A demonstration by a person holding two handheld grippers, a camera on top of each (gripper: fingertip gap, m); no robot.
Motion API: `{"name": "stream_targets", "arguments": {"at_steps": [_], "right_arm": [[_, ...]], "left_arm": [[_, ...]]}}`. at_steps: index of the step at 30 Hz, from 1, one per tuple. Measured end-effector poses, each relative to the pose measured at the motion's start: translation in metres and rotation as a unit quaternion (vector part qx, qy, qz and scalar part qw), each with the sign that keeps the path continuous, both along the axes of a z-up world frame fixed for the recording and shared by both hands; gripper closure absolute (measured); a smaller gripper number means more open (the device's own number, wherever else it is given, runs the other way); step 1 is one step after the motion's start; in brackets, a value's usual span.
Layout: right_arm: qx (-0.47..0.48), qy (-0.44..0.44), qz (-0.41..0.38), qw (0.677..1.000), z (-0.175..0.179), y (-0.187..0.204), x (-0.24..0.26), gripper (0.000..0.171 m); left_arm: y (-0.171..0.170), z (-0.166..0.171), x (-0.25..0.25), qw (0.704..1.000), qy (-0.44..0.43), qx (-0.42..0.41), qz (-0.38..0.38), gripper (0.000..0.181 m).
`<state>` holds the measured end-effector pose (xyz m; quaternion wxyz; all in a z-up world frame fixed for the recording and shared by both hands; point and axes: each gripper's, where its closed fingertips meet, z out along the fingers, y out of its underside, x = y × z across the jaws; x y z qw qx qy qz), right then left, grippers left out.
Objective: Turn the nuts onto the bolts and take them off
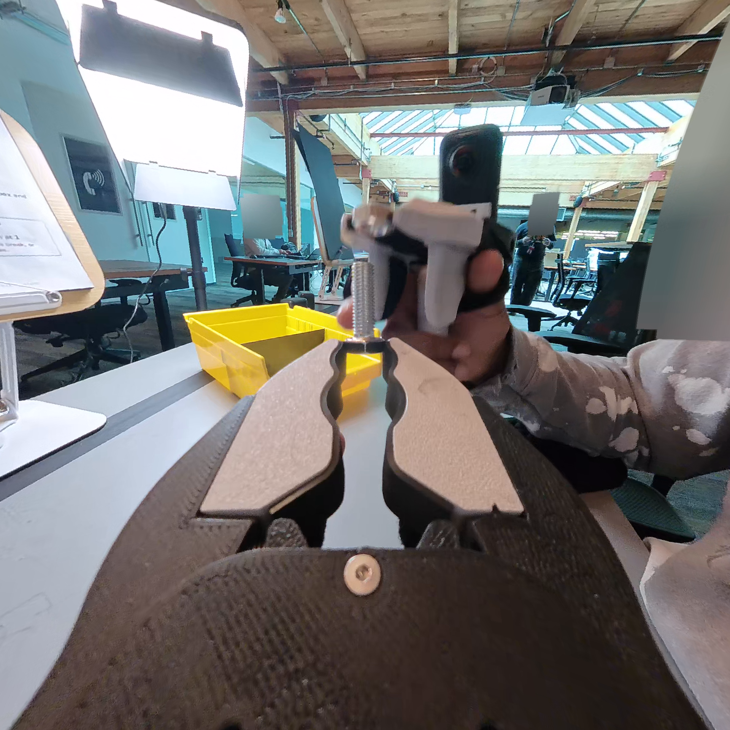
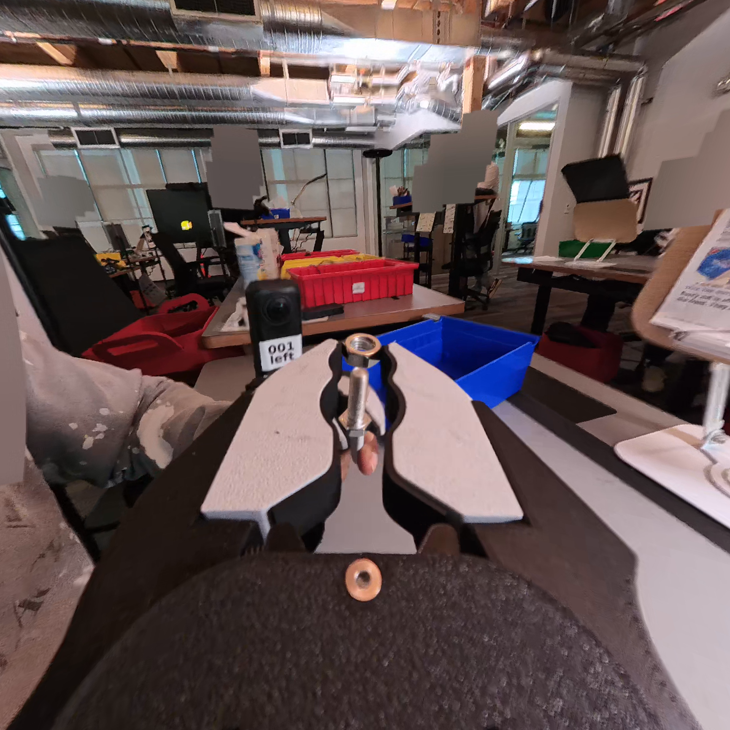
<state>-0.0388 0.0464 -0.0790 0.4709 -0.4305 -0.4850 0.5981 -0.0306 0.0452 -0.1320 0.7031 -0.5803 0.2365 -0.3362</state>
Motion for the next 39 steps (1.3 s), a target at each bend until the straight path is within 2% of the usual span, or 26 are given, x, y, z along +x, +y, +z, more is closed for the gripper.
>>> {"name": "stream_targets", "arguments": {"at_steps": [4, 8, 11, 14, 18, 22, 29, 31, 33, 36, 39], "right_arm": [[0.005, 0.034, -0.065, 0.997, 0.027, 0.034, 0.027, 0.153], [0.034, -0.033, -0.221, 0.974, 0.008, 0.114, 0.054, 0.153], [0.007, -0.132, -0.328, 0.935, -0.035, 0.190, 0.085, 0.152], [0.002, -0.285, -0.423, 0.860, -0.101, 0.260, 0.124, 0.152], [-0.049, -0.423, -0.413, 0.805, -0.172, 0.293, 0.144, 0.152], [-0.051, -0.500, -0.392, 0.770, -0.205, 0.303, 0.147, 0.152], [-0.059, -0.538, -0.374, 0.753, -0.219, 0.306, 0.145, 0.148], [-0.046, -0.528, -0.379, 0.759, -0.214, 0.306, 0.144, 0.145], [-0.032, -0.498, -0.379, 0.779, -0.200, 0.304, 0.138, 0.142], [0.037, -0.414, -0.368, 0.832, -0.155, 0.294, 0.119, 0.141], [0.126, -0.332, -0.300, 0.885, -0.103, 0.252, 0.088, 0.141]], "left_arm": [[0.004, -0.003, -0.003, 1.000, -0.001, -0.007, 0.005, 0.163], [0.004, -0.004, -0.002, 1.000, 0.000, -0.011, 0.006, 0.163], [0.005, -0.005, -0.002, 1.000, 0.002, -0.013, 0.006, 0.163], [0.006, -0.008, 0.000, 1.000, 0.005, -0.017, 0.006, 0.163], [0.006, -0.010, 0.000, 1.000, 0.007, -0.021, 0.004, 0.163], [0.008, -0.011, -0.003, 1.000, 0.006, -0.026, 0.002, 0.163], [0.014, -0.022, -0.004, 0.999, 0.015, -0.050, -0.001, 0.163], [0.017, -0.029, -0.004, 0.998, 0.021, -0.066, -0.002, 0.163], [0.019, -0.035, -0.003, 0.996, 0.024, -0.082, -0.001, 0.163], [0.023, -0.044, -0.001, 0.993, 0.034, -0.115, -0.007, 0.163], [0.025, -0.054, 0.001, 0.988, 0.038, -0.151, -0.017, 0.163]]}}
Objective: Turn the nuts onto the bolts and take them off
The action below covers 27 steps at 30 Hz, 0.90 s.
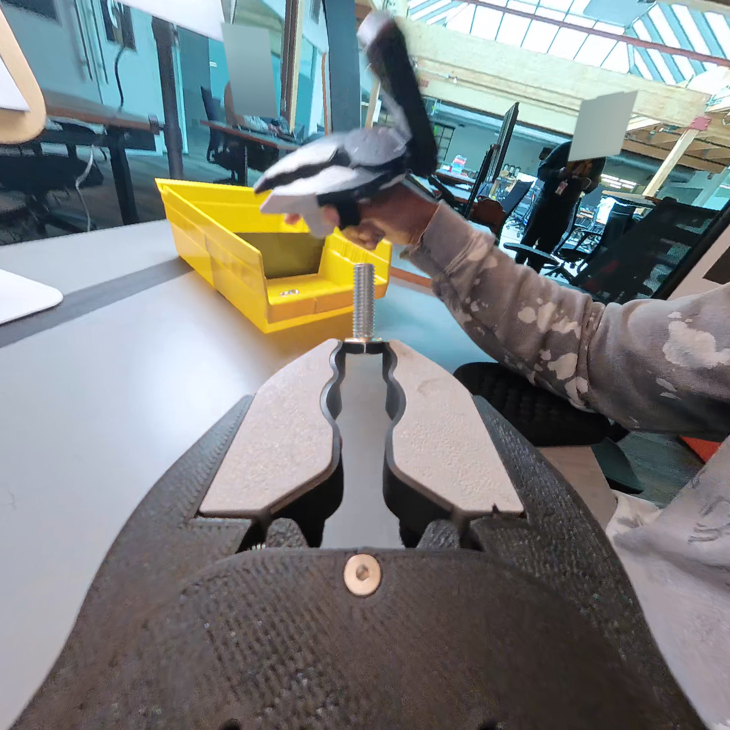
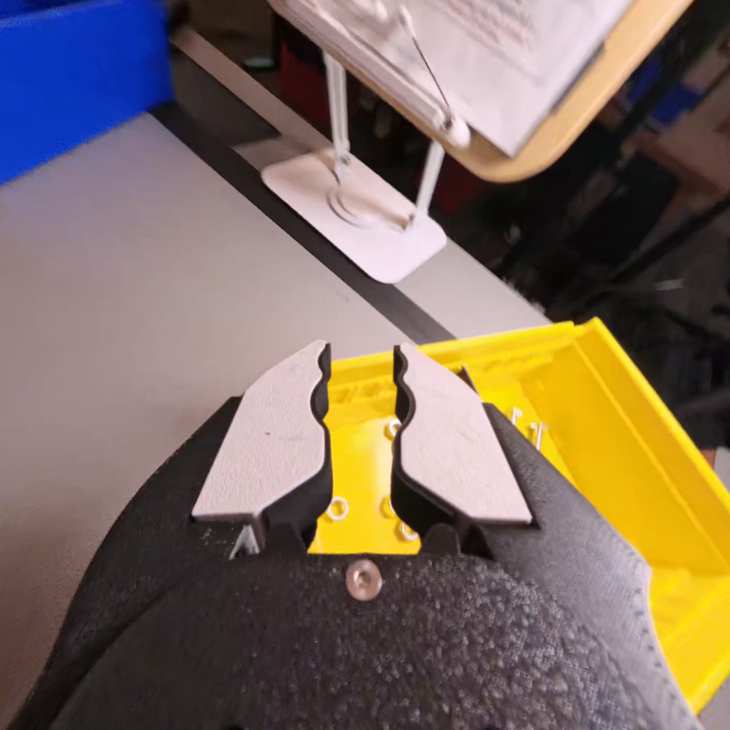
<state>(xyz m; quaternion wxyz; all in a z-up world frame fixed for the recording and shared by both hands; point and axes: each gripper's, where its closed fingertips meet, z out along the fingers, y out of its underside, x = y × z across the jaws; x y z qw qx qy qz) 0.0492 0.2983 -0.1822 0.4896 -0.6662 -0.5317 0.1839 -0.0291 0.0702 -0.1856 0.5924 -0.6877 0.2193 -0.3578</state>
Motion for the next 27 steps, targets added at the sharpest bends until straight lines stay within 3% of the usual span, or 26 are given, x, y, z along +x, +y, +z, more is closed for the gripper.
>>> {"name": "stream_targets", "arguments": {"at_steps": [5, 12, 21, 23, 25, 27], "right_arm": [[0.091, -0.044, 0.184, 0.978, 0.028, -0.093, -0.036, 0.144], [0.183, -0.137, 0.332, 0.915, 0.004, -0.182, -0.062, 0.143], [0.383, -0.303, 0.420, 0.765, -0.050, -0.219, -0.079, 0.141], [0.394, -0.326, 0.429, 0.744, -0.059, -0.220, -0.079, 0.159], [0.373, -0.319, 0.426, 0.760, -0.059, -0.220, -0.081, 0.161], [0.312, -0.285, 0.416, 0.805, -0.050, -0.220, -0.082, 0.162]], "left_arm": [[0.003, -0.014, 0.003, 0.999, 0.014, -0.045, -0.004, 0.163], [0.007, -0.033, 0.003, 0.994, 0.032, -0.103, -0.001, 0.163], [0.006, -0.062, 0.006, 0.981, 0.074, -0.178, -0.010, 0.163], [0.007, -0.061, 0.003, 0.982, 0.081, -0.172, 0.003, 0.163], [0.007, -0.056, 0.000, 0.983, 0.078, -0.164, 0.002, 0.163], [0.008, -0.047, -0.001, 0.987, 0.063, -0.146, 0.006, 0.163]]}}
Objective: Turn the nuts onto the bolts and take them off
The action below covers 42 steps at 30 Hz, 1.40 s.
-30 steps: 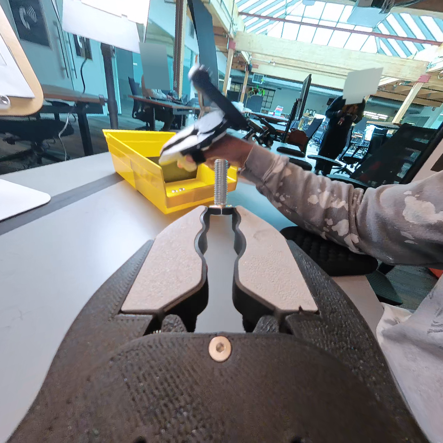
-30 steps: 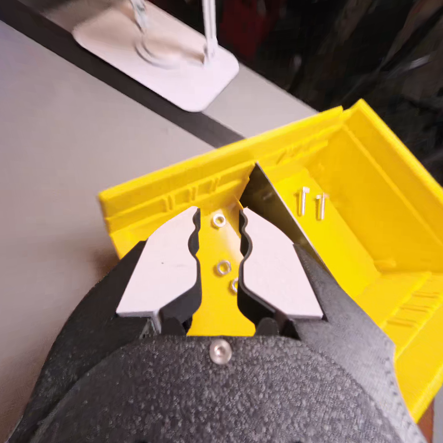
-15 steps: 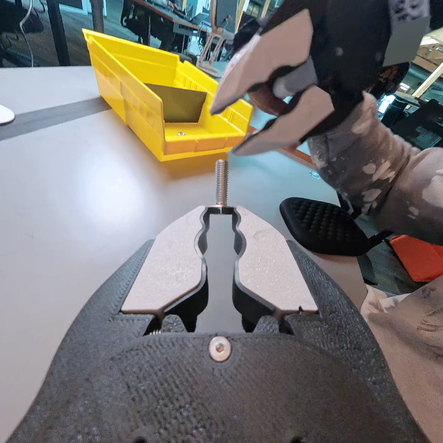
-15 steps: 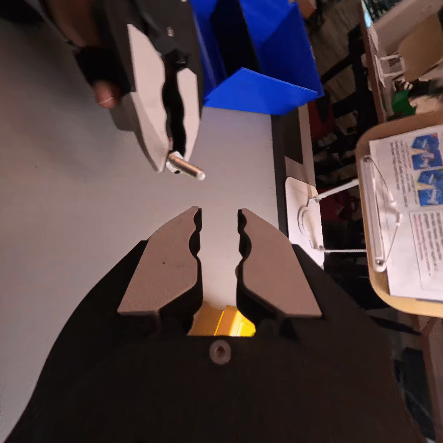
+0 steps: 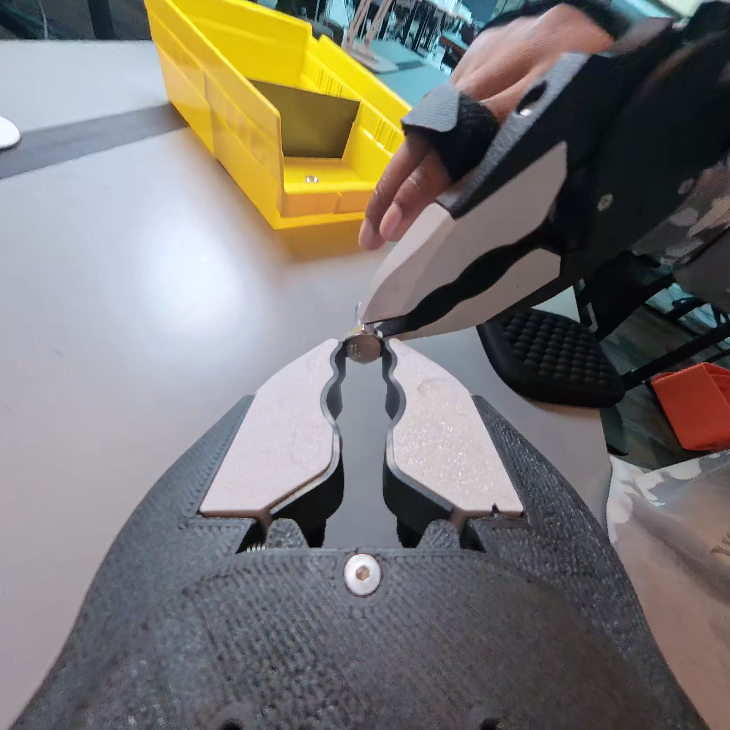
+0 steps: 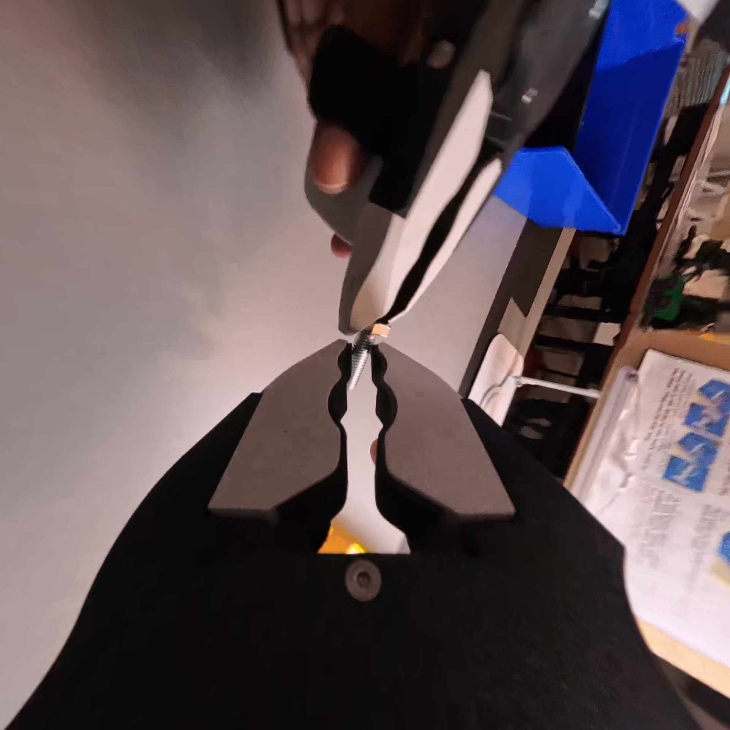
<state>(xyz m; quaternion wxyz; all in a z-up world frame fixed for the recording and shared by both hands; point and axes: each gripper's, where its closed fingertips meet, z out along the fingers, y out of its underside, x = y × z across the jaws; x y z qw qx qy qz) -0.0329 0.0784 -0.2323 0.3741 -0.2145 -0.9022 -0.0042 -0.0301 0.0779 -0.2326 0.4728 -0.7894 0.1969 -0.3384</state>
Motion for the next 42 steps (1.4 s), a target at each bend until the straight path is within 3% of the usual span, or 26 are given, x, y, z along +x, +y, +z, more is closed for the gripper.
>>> {"name": "stream_targets", "arguments": {"at_steps": [3, 6, 13, 14, 17, 20, 24, 27, 30, 36, 39, 42], "right_arm": [[-0.103, 0.036, -0.031, 0.994, 0.013, 0.000, 0.000, 0.163], [-0.154, 0.039, -0.057, 0.986, 0.016, -0.001, 0.002, 0.151], [-0.184, 0.022, -0.068, 0.980, 0.015, -0.002, 0.004, 0.162], [-0.184, 0.031, -0.077, 0.979, 0.021, 0.006, 0.004, 0.162], [-0.191, 0.082, -0.146, 0.967, 0.047, 0.060, 0.009, 0.162], [-0.178, 0.136, -0.276, 0.935, 0.071, 0.166, 0.035, 0.161], [-0.185, 0.136, -0.495, 0.838, 0.057, 0.313, 0.110, 0.161], [-0.213, 0.113, -0.614, 0.751, 0.019, 0.377, 0.161, 0.161], [-0.250, 0.082, -0.673, 0.691, -0.022, 0.403, 0.182, 0.161], [-0.243, 0.016, -0.731, 0.637, -0.072, 0.421, 0.197, 0.161], [-0.244, 0.007, -0.745, 0.621, -0.078, 0.424, 0.201, 0.160], [-0.244, 0.047, -0.724, 0.644, -0.057, 0.424, 0.189, 0.156]], "left_arm": [[-0.001, 0.011, -0.001, 1.000, -0.003, 0.027, 0.001, 0.163], [-0.003, 0.013, 0.003, 0.999, 0.003, 0.039, -0.008, 0.163], [-0.003, 0.019, 0.005, 0.998, 0.003, 0.064, 0.011, 0.163], [-0.001, 0.021, 0.001, 0.997, 0.005, 0.075, 0.020, 0.156], [0.003, 0.027, -0.008, 0.993, 0.021, 0.110, 0.040, 0.148], [0.006, 0.031, -0.014, 0.987, 0.038, 0.143, 0.060, 0.145], [0.007, 0.031, -0.016, 0.986, 0.036, 0.147, 0.069, 0.143], [0.010, 0.028, -0.021, 0.985, 0.038, 0.147, 0.079, 0.143], [0.014, 0.023, -0.027, 0.984, 0.049, 0.145, 0.088, 0.143], [0.020, 0.013, -0.036, 0.983, 0.062, 0.141, 0.099, 0.143], [0.022, 0.011, -0.038, 0.983, 0.062, 0.137, 0.101, 0.143], [0.022, 0.012, -0.040, 0.983, 0.061, 0.138, 0.103, 0.143]]}}
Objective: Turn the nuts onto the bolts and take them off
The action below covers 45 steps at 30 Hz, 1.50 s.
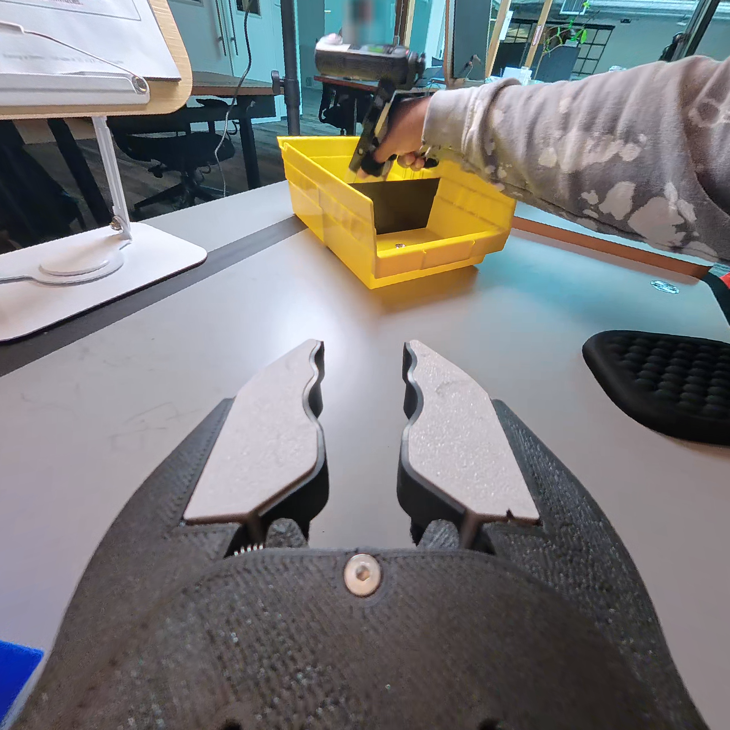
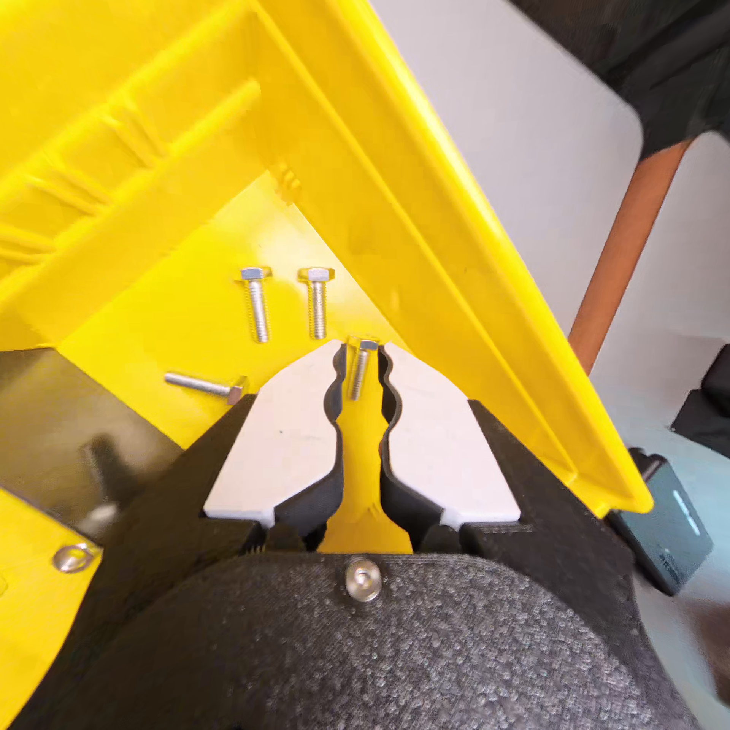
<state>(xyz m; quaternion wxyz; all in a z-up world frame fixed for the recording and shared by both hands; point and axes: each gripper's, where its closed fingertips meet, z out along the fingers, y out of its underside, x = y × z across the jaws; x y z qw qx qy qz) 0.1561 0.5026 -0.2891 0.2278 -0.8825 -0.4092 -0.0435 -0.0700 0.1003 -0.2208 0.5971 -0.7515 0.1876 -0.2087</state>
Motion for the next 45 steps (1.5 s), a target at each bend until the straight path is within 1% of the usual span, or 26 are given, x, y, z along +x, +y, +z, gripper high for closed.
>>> {"name": "stream_targets", "arguments": {"at_steps": [3, 5, 7, 9, 10, 12, 13, 15, 16, 18, 20, 22, 23, 24, 25, 26, 29, 31, 34, 38, 42, 43, 45], "right_arm": [[0.064, 0.052, 0.062, 0.995, 0.045, -0.017, -0.023, 0.152], [0.104, 0.095, 0.132, 0.981, 0.078, -0.048, -0.043, 0.151], [0.125, 0.120, 0.201, 0.964, 0.101, -0.092, -0.057, 0.150], [0.125, 0.128, 0.269, 0.947, 0.108, -0.141, -0.065, 0.149], [0.119, 0.124, 0.297, 0.939, 0.105, -0.163, -0.066, 0.148], [0.088, 0.102, 0.345, 0.929, 0.090, -0.205, -0.063, 0.143], [0.077, 0.087, 0.360, 0.926, 0.080, -0.221, -0.060, 0.141], [0.058, 0.054, 0.382, 0.921, 0.059, -0.243, -0.052, 0.133], [0.053, 0.033, 0.385, 0.921, 0.049, -0.248, -0.048, 0.130], [0.058, -0.010, 0.393, 0.918, 0.033, -0.249, -0.041, 0.124], [0.042, -0.026, 0.395, 0.918, 0.018, -0.250, -0.041, 0.122], [0.047, -0.051, 0.397, 0.915, 0.007, -0.245, -0.045, 0.123], [0.050, -0.067, 0.400, 0.913, 0.001, -0.242, -0.047, 0.126], [0.049, -0.077, 0.401, 0.911, -0.005, -0.239, -0.049, 0.133], [0.047, -0.079, 0.405, 0.910, -0.010, -0.239, -0.052, 0.142], [0.054, -0.079, 0.407, 0.909, -0.012, -0.238, -0.055, 0.142], [0.063, -0.081, 0.413, 0.905, -0.011, -0.244, -0.059, 0.142], [0.066, -0.074, 0.429, 0.898, -0.011, -0.259, -0.061, 0.142], [0.076, -0.065, 0.464, 0.880, -0.011, -0.294, -0.068, 0.142], [0.090, -0.040, 0.507, 0.856, -0.011, -0.349, -0.085, 0.142], [0.134, -0.027, 0.532, 0.836, -0.008, -0.391, -0.098, 0.141], [0.150, -0.020, 0.534, 0.832, -0.005, -0.401, -0.100, 0.141], [0.160, 0.036, 0.528, 0.833, 0.005, -0.426, -0.102, 0.138]], "left_arm": [[0.000, 0.005, -0.003, 1.000, 0.003, 0.011, 0.006, 0.143], [-0.001, 0.012, -0.008, 1.000, 0.015, 0.024, 0.012, 0.143], [0.000, 0.030, -0.026, 0.997, 0.039, 0.057, 0.038, 0.144], [-0.001, 0.049, -0.055, 0.991, 0.073, 0.083, 0.075, 0.144], [-0.004, 0.057, -0.071, 0.988, 0.090, 0.087, 0.092, 0.144], [-0.012, 0.065, -0.106, 0.981, 0.131, 0.074, 0.123, 0.142], [-0.018, 0.063, -0.125, 0.976, 0.159, 0.055, 0.139, 0.141], [-0.031, 0.047, -0.161, 0.966, 0.207, -0.007, 0.157, 0.135], [-0.039, 0.033, -0.173, 0.961, 0.225, -0.052, 0.151, 0.130], [-0.056, -0.004, -0.193, 0.945, 0.261, -0.154, 0.123, 0.116], [-0.070, -0.041, -0.204, 0.925, 0.287, -0.235, 0.089, 0.108], [-0.077, -0.071, -0.213, 0.896, 0.334, -0.282, 0.073, 0.106], [-0.078, -0.082, -0.219, 0.880, 0.368, -0.293, 0.070, 0.108], [-0.077, -0.091, -0.222, 0.867, 0.394, -0.299, 0.063, 0.116], [-0.074, -0.093, -0.218, 0.873, 0.390, -0.290, 0.050, 0.136], [-0.070, -0.093, -0.213, 0.878, 0.383, -0.283, 0.041, 0.149], [-0.061, -0.093, -0.207, 0.872, 0.407, -0.270, 0.029, 0.151], [-0.054, -0.092, -0.199, 0.871, 0.419, -0.256, 0.028, 0.151], [-0.047, -0.092, -0.174, 0.872, 0.429, -0.236, -0.003, 0.151], [-0.034, -0.091, -0.123, 0.871, 0.443, -0.205, -0.059, 0.151], [-0.018, -0.089, -0.078, 0.867, 0.461, -0.158, -0.102, 0.150], [-0.014, -0.087, -0.070, 0.870, 0.460, -0.142, -0.104, 0.150], [-0.008, -0.071, -0.053, 0.896, 0.423, -0.103, -0.092, 0.148]]}}
